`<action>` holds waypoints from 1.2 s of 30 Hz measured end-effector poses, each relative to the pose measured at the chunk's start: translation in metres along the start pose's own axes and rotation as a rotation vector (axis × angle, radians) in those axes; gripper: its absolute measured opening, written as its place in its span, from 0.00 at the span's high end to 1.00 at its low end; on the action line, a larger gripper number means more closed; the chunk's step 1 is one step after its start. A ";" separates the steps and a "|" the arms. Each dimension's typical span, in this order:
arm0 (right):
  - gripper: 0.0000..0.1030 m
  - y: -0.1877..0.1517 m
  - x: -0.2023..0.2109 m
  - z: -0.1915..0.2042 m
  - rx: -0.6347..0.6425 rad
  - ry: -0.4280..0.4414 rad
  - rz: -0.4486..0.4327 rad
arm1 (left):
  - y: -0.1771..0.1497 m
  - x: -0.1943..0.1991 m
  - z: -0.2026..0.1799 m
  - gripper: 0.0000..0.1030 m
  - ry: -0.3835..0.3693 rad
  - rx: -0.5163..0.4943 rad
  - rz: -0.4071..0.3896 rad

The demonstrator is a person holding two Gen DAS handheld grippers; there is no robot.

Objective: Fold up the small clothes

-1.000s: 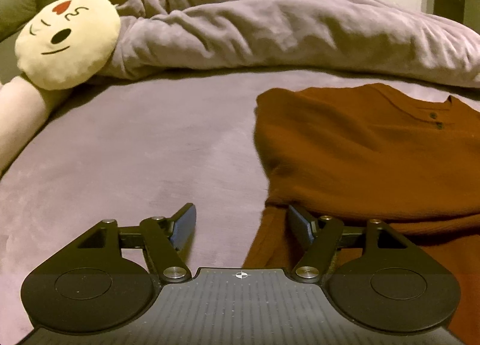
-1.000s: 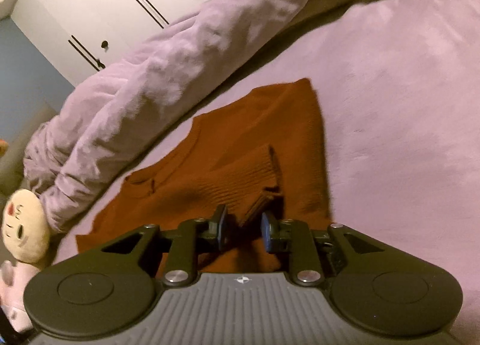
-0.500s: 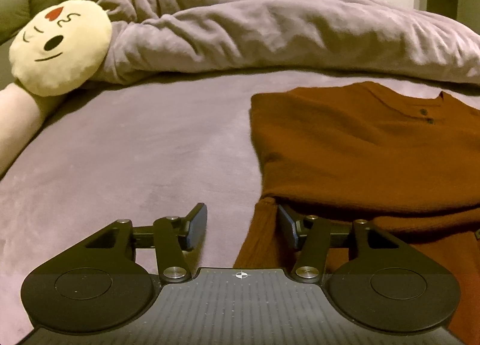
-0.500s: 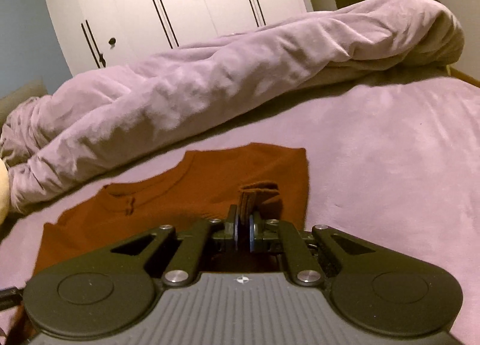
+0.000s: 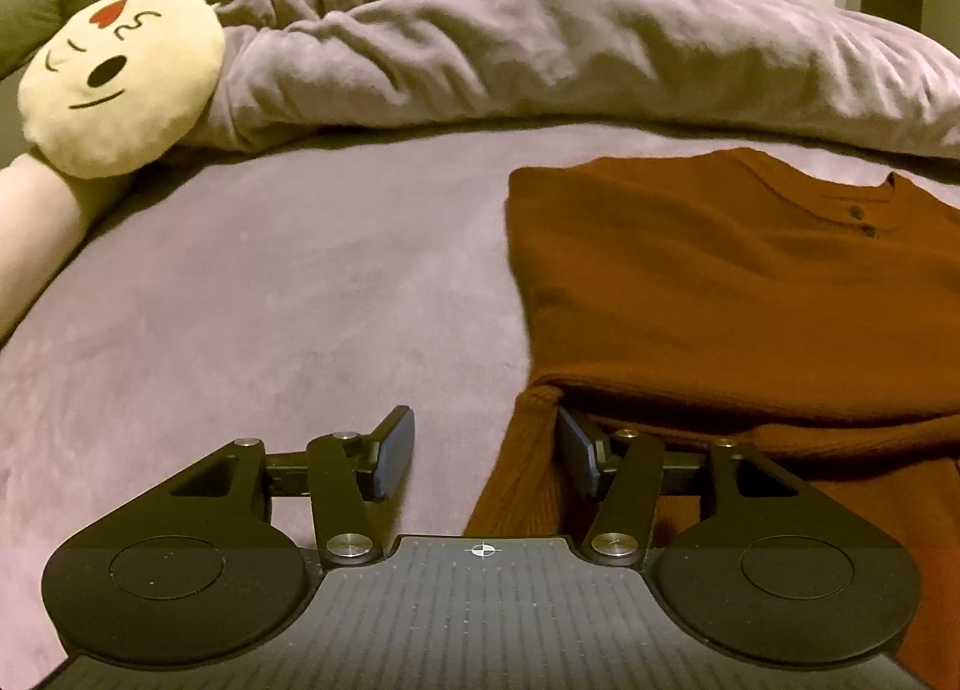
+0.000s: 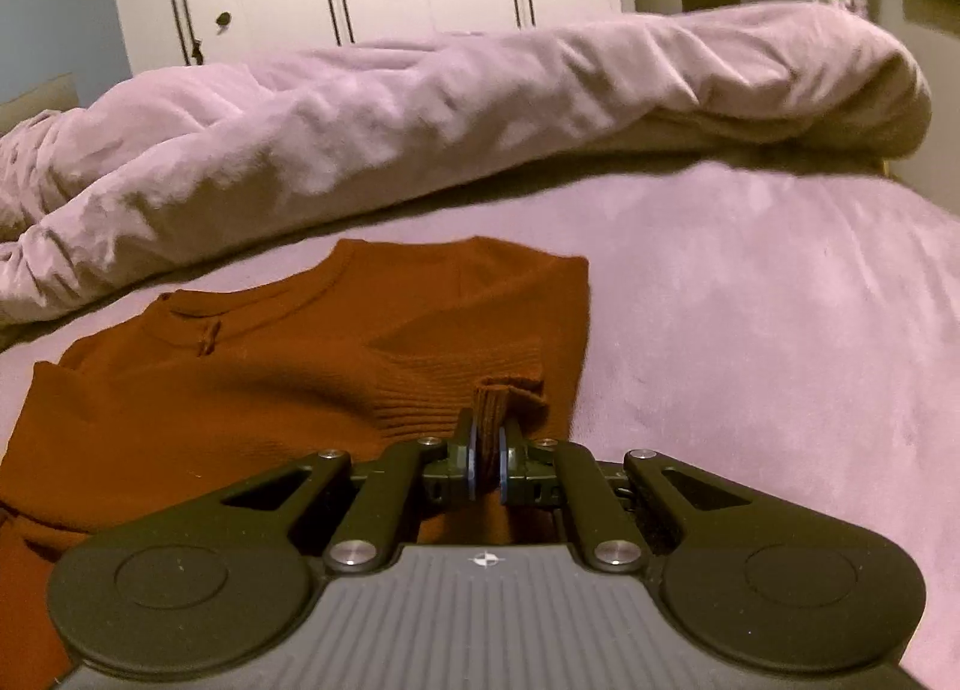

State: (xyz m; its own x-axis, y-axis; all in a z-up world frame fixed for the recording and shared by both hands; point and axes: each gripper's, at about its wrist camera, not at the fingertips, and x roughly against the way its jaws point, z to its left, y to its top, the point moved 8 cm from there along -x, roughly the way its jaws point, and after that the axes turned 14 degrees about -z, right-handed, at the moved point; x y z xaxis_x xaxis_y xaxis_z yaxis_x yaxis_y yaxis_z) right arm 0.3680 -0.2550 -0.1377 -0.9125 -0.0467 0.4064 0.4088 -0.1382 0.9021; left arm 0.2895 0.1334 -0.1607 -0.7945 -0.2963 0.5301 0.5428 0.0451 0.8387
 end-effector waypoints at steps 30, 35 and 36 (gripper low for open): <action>0.74 -0.012 -0.040 0.121 0.299 0.153 -0.087 | 0.015 -0.058 -0.097 0.05 -0.109 0.082 -0.138; 0.81 0.000 -0.053 0.086 0.245 0.128 -0.089 | 0.013 -0.056 -0.091 0.04 -0.147 0.130 -0.150; 0.82 0.002 -0.054 0.080 0.239 0.117 -0.091 | 0.013 -0.056 -0.092 0.03 -0.147 0.127 -0.150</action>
State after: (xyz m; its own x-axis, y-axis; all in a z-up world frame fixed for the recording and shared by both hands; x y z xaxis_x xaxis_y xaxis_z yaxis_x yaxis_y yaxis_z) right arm 0.4194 -0.1738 -0.1461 -0.9355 -0.1602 0.3150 0.3041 0.0896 0.9484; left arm 0.3659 0.0631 -0.1909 -0.8999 -0.1675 0.4027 0.3840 0.1335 0.9136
